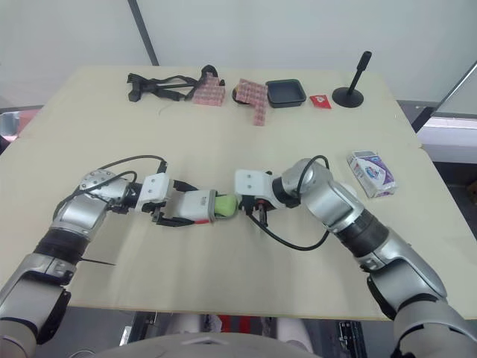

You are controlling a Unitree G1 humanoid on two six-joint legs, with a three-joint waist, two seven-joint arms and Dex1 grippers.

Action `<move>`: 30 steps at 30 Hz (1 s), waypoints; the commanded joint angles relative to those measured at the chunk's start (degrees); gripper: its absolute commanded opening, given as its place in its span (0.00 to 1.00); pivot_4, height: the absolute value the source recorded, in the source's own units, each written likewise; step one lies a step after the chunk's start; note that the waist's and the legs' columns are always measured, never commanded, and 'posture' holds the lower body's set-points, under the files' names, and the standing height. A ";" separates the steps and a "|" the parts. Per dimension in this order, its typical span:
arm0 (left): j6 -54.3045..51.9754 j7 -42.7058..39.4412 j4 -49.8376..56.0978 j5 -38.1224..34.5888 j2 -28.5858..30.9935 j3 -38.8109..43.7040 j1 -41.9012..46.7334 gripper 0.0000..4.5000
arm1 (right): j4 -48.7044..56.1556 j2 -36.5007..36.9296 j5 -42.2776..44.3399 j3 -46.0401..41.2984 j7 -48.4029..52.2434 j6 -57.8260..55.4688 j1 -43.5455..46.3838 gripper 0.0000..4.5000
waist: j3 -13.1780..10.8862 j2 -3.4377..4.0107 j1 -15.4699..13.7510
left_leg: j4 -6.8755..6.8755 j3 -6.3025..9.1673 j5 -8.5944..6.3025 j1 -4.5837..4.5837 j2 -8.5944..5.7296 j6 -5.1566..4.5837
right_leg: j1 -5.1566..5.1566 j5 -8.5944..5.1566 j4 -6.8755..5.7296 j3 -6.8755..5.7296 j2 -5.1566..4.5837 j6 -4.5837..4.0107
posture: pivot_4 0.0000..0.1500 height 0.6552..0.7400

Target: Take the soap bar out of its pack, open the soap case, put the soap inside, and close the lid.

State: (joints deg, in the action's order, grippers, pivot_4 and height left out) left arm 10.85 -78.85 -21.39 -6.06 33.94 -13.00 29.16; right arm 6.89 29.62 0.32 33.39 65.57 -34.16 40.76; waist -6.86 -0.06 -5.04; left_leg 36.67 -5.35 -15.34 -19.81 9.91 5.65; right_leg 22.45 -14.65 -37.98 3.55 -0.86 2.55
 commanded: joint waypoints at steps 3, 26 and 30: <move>0.80 0.24 0.49 -0.40 0.49 0.64 1.00 0.77 | -0.01 -0.92 -0.32 -0.07 0.16 0.40 1.31 0.00 | 0.00 0.00 0.00 | 0.00 0.00 0.00 -0.01 0.00 0.00 | 0.00 0.00 0.00 0.00 0.00 0.00 | 1.00 1.00; 2.98 3.54 5.67 -3.78 -2.61 2.52 -1.28 0.77 | 2.71 8.28 11.20 -15.03 4.51 -4.33 -6.40 0.12 | 0.00 -0.01 -0.72 | 0.00 0.00 0.00 -0.48 0.02 0.00 | -0.01 0.00 0.08 0.06 0.04 0.00 | 1.00 1.00; 7.95 8.28 7.12 -3.65 -5.09 3.73 -2.50 0.77 | 8.03 8.00 22.61 -23.31 2.28 -23.06 -10.11 0.44 | -0.01 0.00 -1.25 | 0.05 0.00 -0.01 -0.53 0.12 0.00 | 0.00 0.00 0.11 0.05 0.14 0.00 | 1.00 1.00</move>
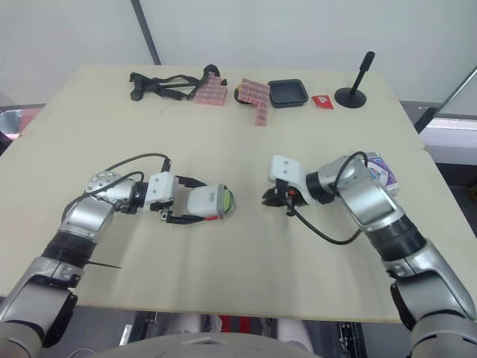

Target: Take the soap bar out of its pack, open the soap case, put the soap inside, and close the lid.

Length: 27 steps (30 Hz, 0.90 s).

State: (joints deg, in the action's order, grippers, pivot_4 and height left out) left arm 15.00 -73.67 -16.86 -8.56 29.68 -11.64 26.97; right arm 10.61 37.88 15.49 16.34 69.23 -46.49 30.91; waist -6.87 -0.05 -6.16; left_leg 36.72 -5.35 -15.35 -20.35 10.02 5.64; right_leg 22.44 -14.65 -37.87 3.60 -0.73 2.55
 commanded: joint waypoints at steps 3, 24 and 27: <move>6.72 6.41 4.08 -0.84 -2.34 2.77 -1.09 0.77 | 5.91 -1.47 12.82 -10.49 -4.67 -21.57 -0.63 0.66 | 0.00 0.00 -0.53 | 0.08 0.00 0.00 0.01 0.05 0.00 | 0.00 0.00 -0.03 0.01 0.04 0.00 | 1.00 1.00; 18.23 17.07 8.30 4.54 -3.95 -0.36 -3.82 0.77 | 4.78 -16.88 30.50 -26.71 -25.54 -46.00 5.36 0.99 | 0.00 0.02 -1.53 | 0.02 -0.09 0.02 0.57 0.22 0.12 | 0.02 0.00 -0.03 -0.02 0.27 0.00 | 1.00 1.00; 17.19 17.21 8.28 4.12 -4.07 -0.42 -3.73 0.77 | 5.07 -18.02 31.54 -26.35 -27.56 -46.00 5.34 0.99 | -0.02 0.05 -1.38 | -0.03 -0.12 0.03 0.63 0.22 0.15 | 0.02 0.00 -0.05 0.02 0.28 0.00 | 1.00 1.00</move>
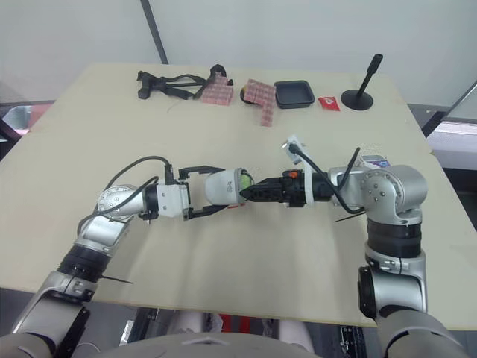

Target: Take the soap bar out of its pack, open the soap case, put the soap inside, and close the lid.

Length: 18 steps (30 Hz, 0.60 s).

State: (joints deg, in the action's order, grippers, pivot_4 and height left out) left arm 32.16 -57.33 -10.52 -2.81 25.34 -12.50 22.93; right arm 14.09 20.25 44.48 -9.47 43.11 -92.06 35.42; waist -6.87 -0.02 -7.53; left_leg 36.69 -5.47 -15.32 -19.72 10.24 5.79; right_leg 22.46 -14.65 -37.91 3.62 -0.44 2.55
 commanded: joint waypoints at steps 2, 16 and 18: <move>-0.67 0.95 2.05 -1.86 0.20 0.47 0.28 0.77 | 1.65 -1.06 3.56 -0.68 -2.60 -0.44 0.79 0.99 | -0.01 0.02 -0.04 | -0.02 0.00 0.00 0.01 0.00 0.01 | 0.00 0.00 0.01 -0.01 0.00 0.00 | 1.00 1.00; 0.00 1.39 1.37 -1.17 0.08 0.55 1.30 0.77 | 0.68 -4.27 7.89 0.28 -9.09 -0.44 0.33 0.99 | -0.01 0.02 0.05 | -0.08 -0.04 0.01 0.06 0.00 0.03 | -0.01 0.00 0.01 0.02 -0.01 0.00 | 1.00 1.00; 0.09 1.49 1.40 -1.12 0.12 0.52 1.35 0.77 | 0.25 -4.15 8.21 0.44 -9.46 -0.44 0.37 0.99 | -0.01 0.02 0.08 | -0.08 -0.04 0.01 0.07 0.00 0.03 | -0.01 0.00 0.02 0.01 -0.01 0.00 | 1.00 1.00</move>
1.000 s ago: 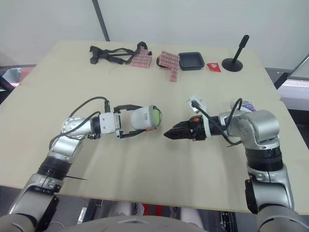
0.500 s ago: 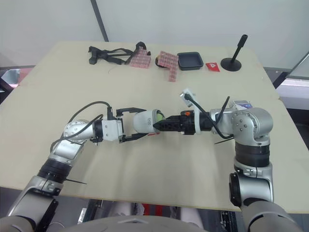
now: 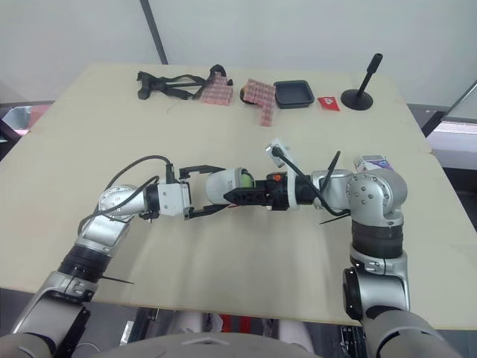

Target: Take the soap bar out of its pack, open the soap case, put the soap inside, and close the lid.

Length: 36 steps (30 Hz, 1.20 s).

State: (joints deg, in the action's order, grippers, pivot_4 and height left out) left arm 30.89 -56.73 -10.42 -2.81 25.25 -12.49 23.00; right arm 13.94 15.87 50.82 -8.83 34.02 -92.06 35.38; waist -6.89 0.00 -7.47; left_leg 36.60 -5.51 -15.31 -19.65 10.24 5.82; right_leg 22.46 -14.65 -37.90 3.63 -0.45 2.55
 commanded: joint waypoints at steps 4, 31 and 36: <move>1.66 1.07 1.44 -1.00 0.21 0.45 1.32 0.77 | 0.06 0.13 1.97 0.16 -0.92 -0.44 0.27 0.99 | 0.00 0.00 0.11 | -0.02 0.00 0.01 0.02 0.00 0.01 | 0.00 0.00 0.00 0.01 0.01 0.00 | 1.00 1.00; 2.04 0.79 1.02 -1.04 0.37 -0.18 2.02 0.77 | -2.11 -1.27 0.83 1.24 -1.88 0.59 0.83 0.99 | 0.00 0.01 0.10 | -0.08 -0.01 0.01 0.03 0.00 0.04 | 0.00 0.00 0.01 0.00 0.01 0.00 | 1.00 1.00; 1.92 0.63 1.12 -1.21 0.30 -0.39 2.01 0.77 | -2.50 -1.82 0.55 1.22 -2.67 1.17 0.72 0.82 | 0.00 0.01 0.15 | -0.09 -0.01 0.02 0.04 0.00 0.04 | 0.00 0.00 0.01 0.01 0.02 0.00 | 1.00 1.00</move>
State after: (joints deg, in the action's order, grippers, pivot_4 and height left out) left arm 31.79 -56.46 -10.45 -2.69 25.26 -13.14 24.27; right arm 10.61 14.11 50.85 -7.14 31.49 -91.62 35.55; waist -6.89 0.01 -7.31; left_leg 36.51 -5.52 -15.29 -19.61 10.24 5.86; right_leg 22.46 -14.65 -37.89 3.64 -0.43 2.55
